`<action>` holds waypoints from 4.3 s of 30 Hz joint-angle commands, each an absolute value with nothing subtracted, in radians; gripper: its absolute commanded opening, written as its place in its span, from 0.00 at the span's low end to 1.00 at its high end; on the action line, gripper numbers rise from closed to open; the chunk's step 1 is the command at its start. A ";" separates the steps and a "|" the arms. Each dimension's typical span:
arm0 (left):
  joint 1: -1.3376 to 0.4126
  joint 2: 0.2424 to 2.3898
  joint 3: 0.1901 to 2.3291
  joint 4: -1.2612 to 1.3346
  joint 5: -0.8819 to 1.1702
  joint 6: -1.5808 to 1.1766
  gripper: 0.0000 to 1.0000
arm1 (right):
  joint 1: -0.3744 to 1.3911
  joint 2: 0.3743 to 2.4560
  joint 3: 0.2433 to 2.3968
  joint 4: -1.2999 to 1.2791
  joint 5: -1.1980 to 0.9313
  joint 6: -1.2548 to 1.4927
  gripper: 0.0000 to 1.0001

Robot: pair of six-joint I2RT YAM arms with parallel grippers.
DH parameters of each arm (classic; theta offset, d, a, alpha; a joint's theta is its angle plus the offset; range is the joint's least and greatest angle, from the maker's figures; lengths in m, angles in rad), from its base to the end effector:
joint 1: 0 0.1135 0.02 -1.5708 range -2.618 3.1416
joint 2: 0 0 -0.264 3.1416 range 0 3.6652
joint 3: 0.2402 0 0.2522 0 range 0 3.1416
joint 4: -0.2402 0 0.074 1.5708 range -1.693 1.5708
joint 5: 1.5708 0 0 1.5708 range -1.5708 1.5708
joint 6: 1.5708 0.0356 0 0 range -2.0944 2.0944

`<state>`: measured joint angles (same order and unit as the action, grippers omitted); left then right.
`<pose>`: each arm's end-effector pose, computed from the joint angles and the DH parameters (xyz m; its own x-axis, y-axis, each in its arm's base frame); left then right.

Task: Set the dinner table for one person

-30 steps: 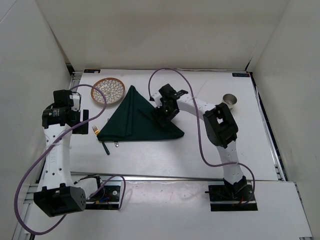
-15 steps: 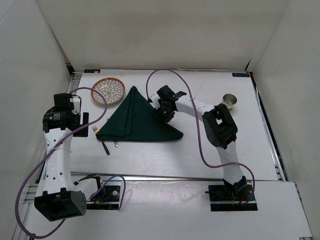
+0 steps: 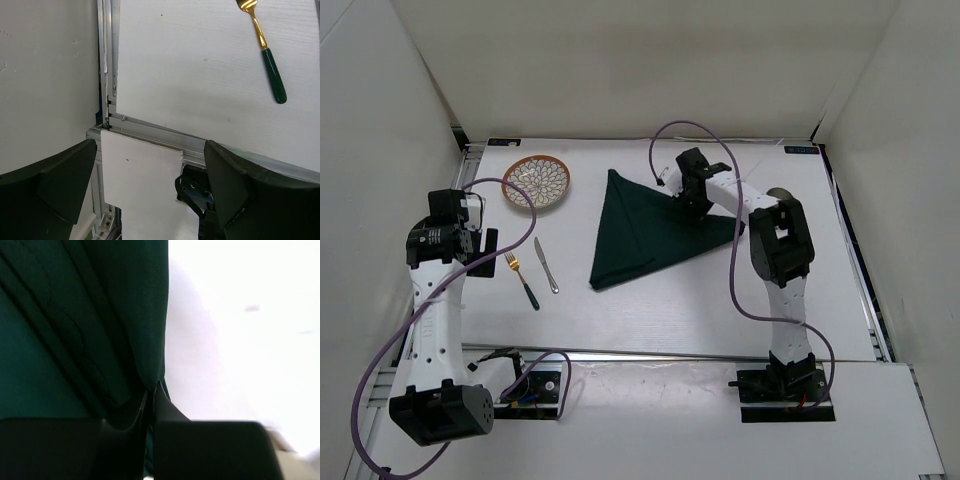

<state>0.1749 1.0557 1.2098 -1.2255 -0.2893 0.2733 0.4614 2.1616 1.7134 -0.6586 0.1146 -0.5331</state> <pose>0.1701 0.0404 0.3452 -0.9137 0.1013 -0.3935 -0.0568 0.9271 0.3704 0.4162 0.2024 0.1829 -0.4882 -0.8065 -0.3335 -0.7484 0.5834 -0.3155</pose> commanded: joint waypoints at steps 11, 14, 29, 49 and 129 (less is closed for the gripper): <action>0.170 1.092 1.266 -1.215 -0.287 0.279 1.00 | 0.474 2.281 2.013 -0.467 0.314 -0.852 0.39; 0.160 1.092 1.256 -1.215 -0.287 0.270 1.00 | 0.485 2.232 2.002 -0.431 0.302 -0.790 0.75; 0.160 1.083 1.227 -1.206 -0.268 0.288 1.00 | 0.514 2.105 1.876 -0.865 -0.372 -0.216 0.66; 0.160 1.083 1.255 -1.233 -0.250 0.288 1.00 | 0.514 2.235 1.798 -0.831 -0.471 -0.161 0.78; 0.160 1.091 1.206 -1.253 -0.233 0.270 1.00 | 0.718 2.264 2.083 -0.703 -0.223 -0.163 0.92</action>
